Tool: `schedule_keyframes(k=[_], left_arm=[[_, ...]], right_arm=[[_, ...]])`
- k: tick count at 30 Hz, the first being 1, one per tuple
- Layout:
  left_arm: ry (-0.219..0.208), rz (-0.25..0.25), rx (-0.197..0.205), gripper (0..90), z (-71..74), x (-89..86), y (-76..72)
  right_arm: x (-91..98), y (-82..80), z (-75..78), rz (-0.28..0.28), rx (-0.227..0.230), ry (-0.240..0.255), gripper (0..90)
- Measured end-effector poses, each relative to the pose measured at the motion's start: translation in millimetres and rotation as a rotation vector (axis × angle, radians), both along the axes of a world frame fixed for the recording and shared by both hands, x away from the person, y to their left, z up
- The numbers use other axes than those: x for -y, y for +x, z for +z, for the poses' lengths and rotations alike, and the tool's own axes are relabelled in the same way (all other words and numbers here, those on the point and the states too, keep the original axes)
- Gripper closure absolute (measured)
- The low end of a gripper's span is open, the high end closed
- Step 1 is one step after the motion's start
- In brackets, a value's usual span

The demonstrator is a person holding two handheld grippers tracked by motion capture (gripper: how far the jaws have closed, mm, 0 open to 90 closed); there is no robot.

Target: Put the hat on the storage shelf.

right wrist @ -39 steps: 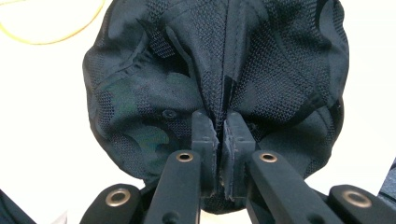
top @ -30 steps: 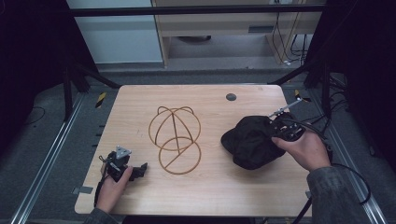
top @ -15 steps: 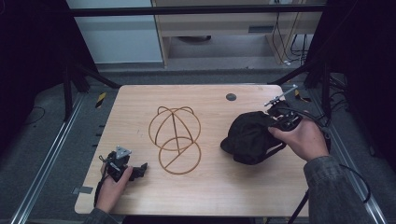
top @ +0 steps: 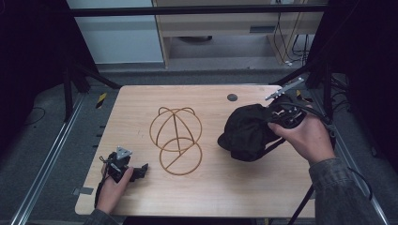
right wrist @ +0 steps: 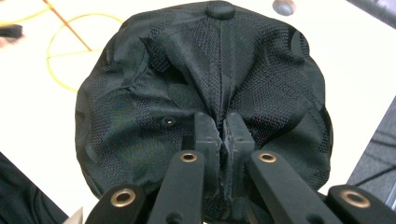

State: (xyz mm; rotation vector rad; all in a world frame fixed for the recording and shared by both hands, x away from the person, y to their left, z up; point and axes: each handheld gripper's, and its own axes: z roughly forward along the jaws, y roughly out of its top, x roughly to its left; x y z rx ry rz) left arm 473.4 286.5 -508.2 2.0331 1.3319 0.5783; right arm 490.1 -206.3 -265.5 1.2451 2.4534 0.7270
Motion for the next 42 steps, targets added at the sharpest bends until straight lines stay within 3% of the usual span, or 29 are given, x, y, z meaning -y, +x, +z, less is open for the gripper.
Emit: schedule_keyframes(k=[7, 16, 30, 35, 42], left_arm=[[0.0, 0.0, 0.0, 0.0, 0.0, 0.0, 0.0], [0.0, 0.0, 0.0, 0.0, 0.0, 0.0, 0.0], [0.0, 0.0, 0.001, 0.0, 0.0, 0.0, 0.0], [0.0, 0.0, 0.0, 0.0, 0.0, 0.0, 0.0], [0.0, 0.0, 0.0, 0.0, 0.0, 0.0, 0.0]], right_arm=[[-13.9, -3.1, 29.9, 0.018, 0.068, 0.024, 86.8], [-27.3, 1.1, 52.9, 0.029, 0.093, 0.013, 86.7], [-50.0, 17.4, 90.1, -0.001, 0.154, 0.046, 86.7], [-57.0, 18.5, 99.1, 0.0, 0.17, 0.053, 86.7], [-64.0, 20.1, 100.7, 0.004, 0.182, 0.051, 86.7]])
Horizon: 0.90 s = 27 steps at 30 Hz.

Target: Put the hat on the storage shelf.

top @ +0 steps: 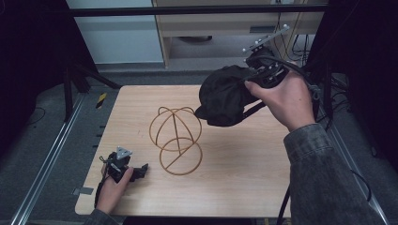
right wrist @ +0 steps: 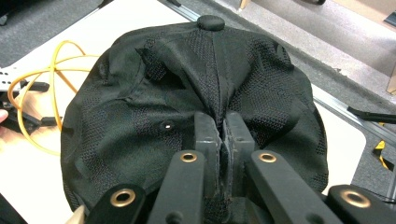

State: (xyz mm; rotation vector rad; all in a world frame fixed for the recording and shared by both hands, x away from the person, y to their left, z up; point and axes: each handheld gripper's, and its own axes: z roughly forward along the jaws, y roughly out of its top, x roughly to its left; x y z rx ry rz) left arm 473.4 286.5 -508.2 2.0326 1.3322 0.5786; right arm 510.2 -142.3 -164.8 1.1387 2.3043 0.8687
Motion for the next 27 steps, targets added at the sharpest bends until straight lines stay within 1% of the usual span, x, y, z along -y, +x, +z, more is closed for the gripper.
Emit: schedule_keyframes(k=[4, 8, 9, 12, 18, 19, 22, 24, 25, 27], left_arm=[[0.0, 0.0, 0.0, 0.0, 0.0, 0.0, 0.0], [0.0, 0.0, 0.0, 0.0, 0.0, 0.0, 0.0], [0.0, 0.0, 0.0, 0.0, 0.0, 0.0, 0.0], [0.0, 0.0, 0.0, 0.0, 0.0, 0.0, 0.0], [0.0, -0.001, 0.0, 0.0, 0.0, -0.1, 0.0], [0.0, 0.0, 0.0, 0.0, 0.0, 0.0, 0.0], [0.0, -0.001, 0.0, 0.0, 0.0, -0.1, 0.0], [0.003, -0.003, -0.002, 0.0, 0.1, -0.3, 0.0], [0.003, -0.003, -0.002, 0.0, 0.2, -0.3, 0.0], [0.003, -0.003, -0.002, 0.0, 0.2, -0.3, -0.1]], right_arm=[[-2.1, 1.3, -0.3, -0.004, 0.004, 0.007, 86.7], [-5.6, 3.8, 0.1, -0.01, 0.019, 0.018, 86.7], [-7.8, 5.6, 0.2, -0.01, 0.03, 0.02, 86.7], [-10.2, 7.4, 0.6, -0.015, 0.037, 0.024, 86.6], [-17.0, 13.9, 4.7, -0.038, 0.062, 0.033, 86.6], [-19.2, 16.3, 5.7, -0.044, 0.069, 0.046, 86.6], [-25.4, 19.8, 5.9, -0.044, 0.074, 0.054, 86.6], [-28.2, 20.9, 5.9, -0.042, 0.074, 0.055, 86.6], [-34.4, 23.2, 5.9, -0.035, 0.075, 0.054, 86.6], [-37.8, 24.3, 6.3, -0.033, 0.076, 0.054, 86.6]])
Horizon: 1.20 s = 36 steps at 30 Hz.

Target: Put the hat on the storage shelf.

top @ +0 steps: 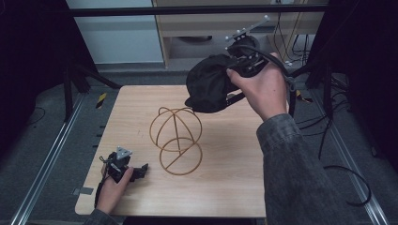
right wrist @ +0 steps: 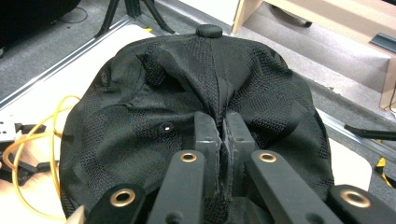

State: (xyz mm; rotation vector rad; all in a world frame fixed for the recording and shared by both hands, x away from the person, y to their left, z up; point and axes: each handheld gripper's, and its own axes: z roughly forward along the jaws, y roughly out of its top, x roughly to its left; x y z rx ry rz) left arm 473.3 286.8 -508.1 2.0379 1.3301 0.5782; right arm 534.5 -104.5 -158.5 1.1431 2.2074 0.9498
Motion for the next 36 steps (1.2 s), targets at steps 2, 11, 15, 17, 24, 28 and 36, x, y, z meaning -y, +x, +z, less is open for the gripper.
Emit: schedule_keyframes(k=[2, 11, 15, 17, 24, 28, 36], left_arm=[[-0.001, 0.001, 0.0, 0.0, 0.0, 0.0, 0.0], [-0.002, 0.0, -0.002, 0.0, 0.0, 0.0, -0.2], [-0.004, 0.001, 0.001, 0.0, -0.2, 0.2, -0.2], [-0.005, 0.0, 0.0, 0.0, -0.2, 0.3, -0.3], [-0.004, 0.001, 0.001, 0.0, -0.2, 0.3, -0.3], [-0.003, 0.0, 0.001, 0.0, -0.2, 0.2, -0.2], [-0.003, 0.0, 0.001, 0.0, -0.2, 0.2, -0.2]], right_arm=[[-10.2, 3.6, 2.0, 0.012, 0.006, 0.0, 86.7], [-40.4, 11.7, 5.9, 0.043, 0.014, 0.011, 86.6], [-48.4, 13.9, 5.9, 0.052, 0.017, 0.017, 86.6], [-55.5, 15.6, 5.9, 0.061, 0.021, 0.023, 86.6], [-66.0, 16.3, 2.5, 0.077, 0.025, 0.036, 86.6], [-71.7, 16.3, 0.3, 0.091, 0.022, 0.041, 86.6], [-81.7, 13.3, 0.6, 0.116, 0.026, 0.047, 86.6]])
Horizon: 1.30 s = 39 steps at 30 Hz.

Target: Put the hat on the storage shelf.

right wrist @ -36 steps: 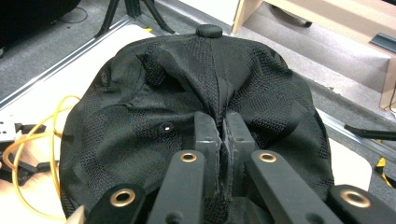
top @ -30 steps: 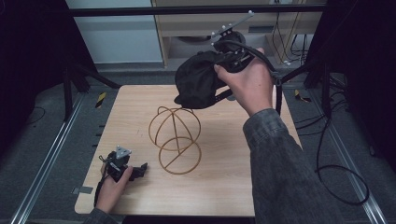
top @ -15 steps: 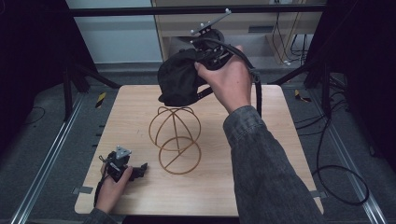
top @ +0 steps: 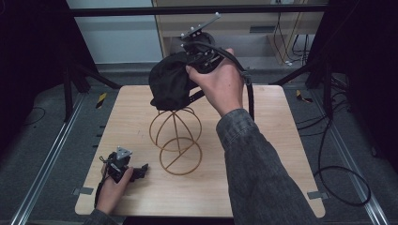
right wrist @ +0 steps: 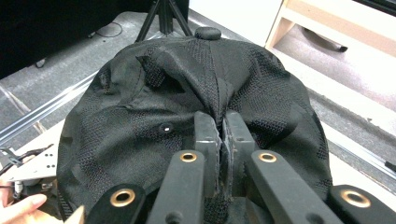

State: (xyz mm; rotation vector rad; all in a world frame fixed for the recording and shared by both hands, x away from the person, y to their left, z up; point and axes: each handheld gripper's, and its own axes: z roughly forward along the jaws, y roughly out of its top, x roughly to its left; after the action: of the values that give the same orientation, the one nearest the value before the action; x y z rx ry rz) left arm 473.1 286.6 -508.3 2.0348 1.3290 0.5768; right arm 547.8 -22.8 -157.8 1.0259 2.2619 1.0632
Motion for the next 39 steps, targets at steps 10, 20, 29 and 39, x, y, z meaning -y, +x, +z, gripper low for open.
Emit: schedule_keyframes(k=[10, 20, 29, 39], left_arm=[[0.0, 0.0, 0.0, 0.0, 0.1, 0.0, 0.0], [0.0, -0.002, -0.001, 0.0, 0.1, -0.2, 0.1], [0.0, -0.002, -0.001, 0.0, 0.1, -0.2, 0.1], [0.003, -0.006, 0.001, 0.0, 0.1, -0.5, 0.2]], right_arm=[[-11.7, -8.0, 0.5, 0.041, 0.001, 0.005, 86.6], [-18.2, -10.7, 1.9, 0.066, -0.002, 0.03, 86.6], [-22.0, -18.4, -3.7, 0.093, -0.009, 0.031, 86.6], [-21.4, -21.3, -18.5, 0.106, -0.031, 0.034, 86.5]])
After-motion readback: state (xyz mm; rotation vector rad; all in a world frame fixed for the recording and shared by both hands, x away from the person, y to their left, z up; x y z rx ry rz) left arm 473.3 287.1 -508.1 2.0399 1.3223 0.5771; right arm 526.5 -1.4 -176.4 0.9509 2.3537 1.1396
